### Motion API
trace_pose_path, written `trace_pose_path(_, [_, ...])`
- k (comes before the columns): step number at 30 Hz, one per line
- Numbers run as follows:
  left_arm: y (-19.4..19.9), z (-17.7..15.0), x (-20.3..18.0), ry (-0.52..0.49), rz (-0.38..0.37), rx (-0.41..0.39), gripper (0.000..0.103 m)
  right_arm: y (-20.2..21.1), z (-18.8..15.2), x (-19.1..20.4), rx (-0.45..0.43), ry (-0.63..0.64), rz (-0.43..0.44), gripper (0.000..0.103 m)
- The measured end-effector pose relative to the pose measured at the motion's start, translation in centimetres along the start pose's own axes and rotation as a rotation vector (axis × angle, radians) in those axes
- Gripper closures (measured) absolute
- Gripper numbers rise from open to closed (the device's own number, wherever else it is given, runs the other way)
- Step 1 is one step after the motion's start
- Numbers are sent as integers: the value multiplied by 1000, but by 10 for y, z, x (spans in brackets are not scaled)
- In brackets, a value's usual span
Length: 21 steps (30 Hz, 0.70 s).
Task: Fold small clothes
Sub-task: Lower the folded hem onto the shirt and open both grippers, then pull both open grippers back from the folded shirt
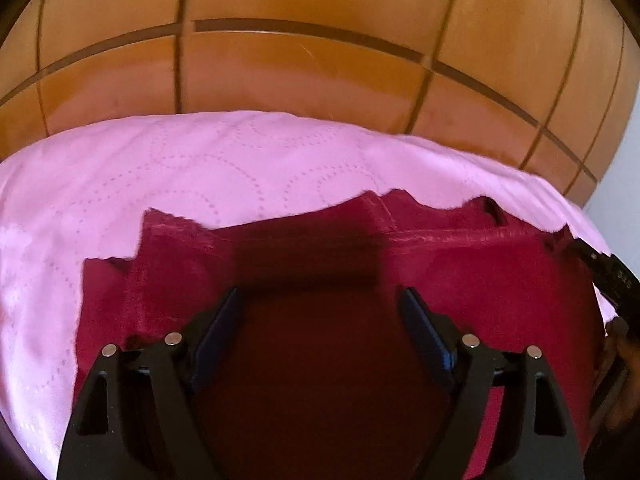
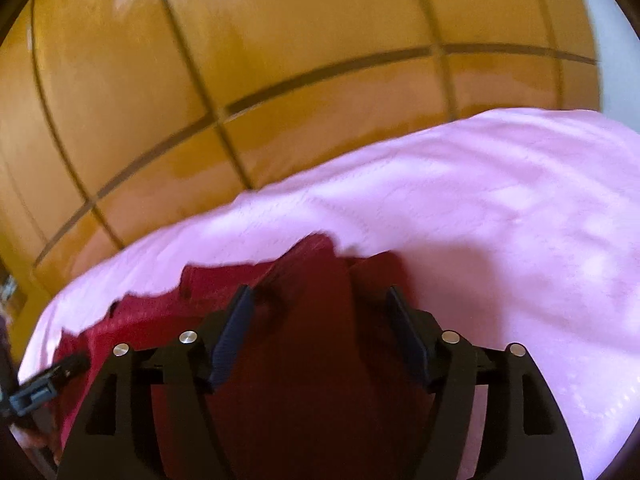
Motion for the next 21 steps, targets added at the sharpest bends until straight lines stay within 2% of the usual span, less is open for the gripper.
trace_pose_path(2, [3,-3,3,2,1,-2,23,10,4,-4,-23,-4,-39,34])
trace_pose_path(5, [6,-7,1,-12,17,-15,23,26,8,11,-26,90,26,62])
trace_pose_path(9, [8,-10,1,-27,34,-14,22,24,3,39,48,219,127,65])
trace_pose_path(13, [12,-11,0,-33,45,-16,22,-8,-7,52,186,220,175,65])
trace_pose_path(16, [11,-11,2,-28,41,-16,22,-40,-16,62,252,273,139,65])
trace_pose_path(21, [8,-12,2,-28,43,-5,22,-64,-19,52,253,224,83,68])
Point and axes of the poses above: each gripper's, at about its wrist camera, not at the fingertips, and y roughly against the way its jaws point, x to its left, z to its top, the point moved 4 cm from there along -y, roughly the way its jaws point, and after that the axes turned 12 degrees about -x, right-handed, at the moved point
